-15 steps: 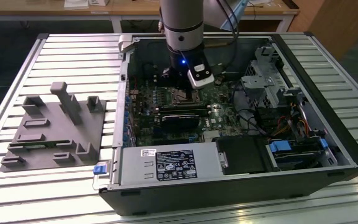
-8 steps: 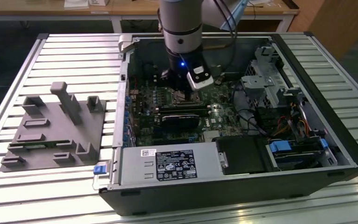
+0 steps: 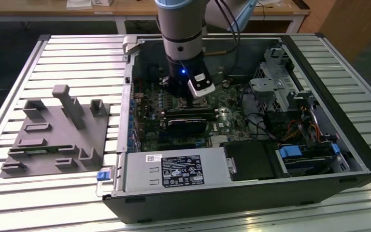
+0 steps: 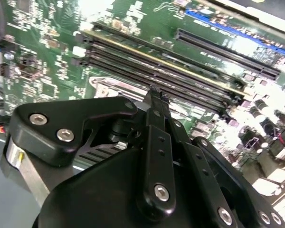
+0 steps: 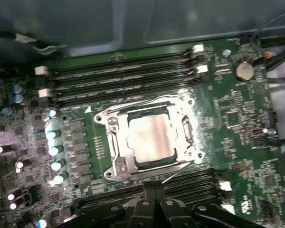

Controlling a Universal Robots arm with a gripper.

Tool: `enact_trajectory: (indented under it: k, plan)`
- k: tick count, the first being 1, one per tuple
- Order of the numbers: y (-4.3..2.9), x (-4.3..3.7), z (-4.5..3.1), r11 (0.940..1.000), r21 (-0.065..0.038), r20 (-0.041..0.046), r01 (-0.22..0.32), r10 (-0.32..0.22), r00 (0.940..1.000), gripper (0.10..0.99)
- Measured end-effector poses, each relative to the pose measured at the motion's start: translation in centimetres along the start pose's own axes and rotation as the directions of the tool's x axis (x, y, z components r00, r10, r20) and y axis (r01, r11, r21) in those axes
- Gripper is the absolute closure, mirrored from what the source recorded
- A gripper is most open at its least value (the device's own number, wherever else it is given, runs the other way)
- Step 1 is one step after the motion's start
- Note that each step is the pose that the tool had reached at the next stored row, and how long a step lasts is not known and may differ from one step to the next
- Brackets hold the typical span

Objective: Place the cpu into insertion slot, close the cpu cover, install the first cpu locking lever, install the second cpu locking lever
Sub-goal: 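Install the second cpu locking lever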

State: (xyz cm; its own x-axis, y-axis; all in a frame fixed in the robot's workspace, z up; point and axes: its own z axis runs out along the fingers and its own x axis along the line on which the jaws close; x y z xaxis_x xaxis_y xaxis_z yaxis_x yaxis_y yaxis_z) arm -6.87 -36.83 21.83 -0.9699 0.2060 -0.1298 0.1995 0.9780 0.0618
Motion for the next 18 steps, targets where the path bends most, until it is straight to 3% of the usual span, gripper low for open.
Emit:
enact_trajectory:
  k: [4,10,16,18]
  plan:
    - [-0.34,0.63,0.30,0.9998,-0.015,-0.0034,0.010,-0.010,0.9999,0.980]
    - [-1.04,0.96,0.47,0.9990,-0.041,-0.0087,0.015,-0.016,0.9998,0.980]
    - [-1.68,1.40,0.54,0.9960,-0.089,-0.0180,0.011,-0.012,0.9998,0.980]
    - [-1.94,1.73,0.54,0.9951,-0.099,-0.0200,0.009,-0.011,0.9997,0.980]
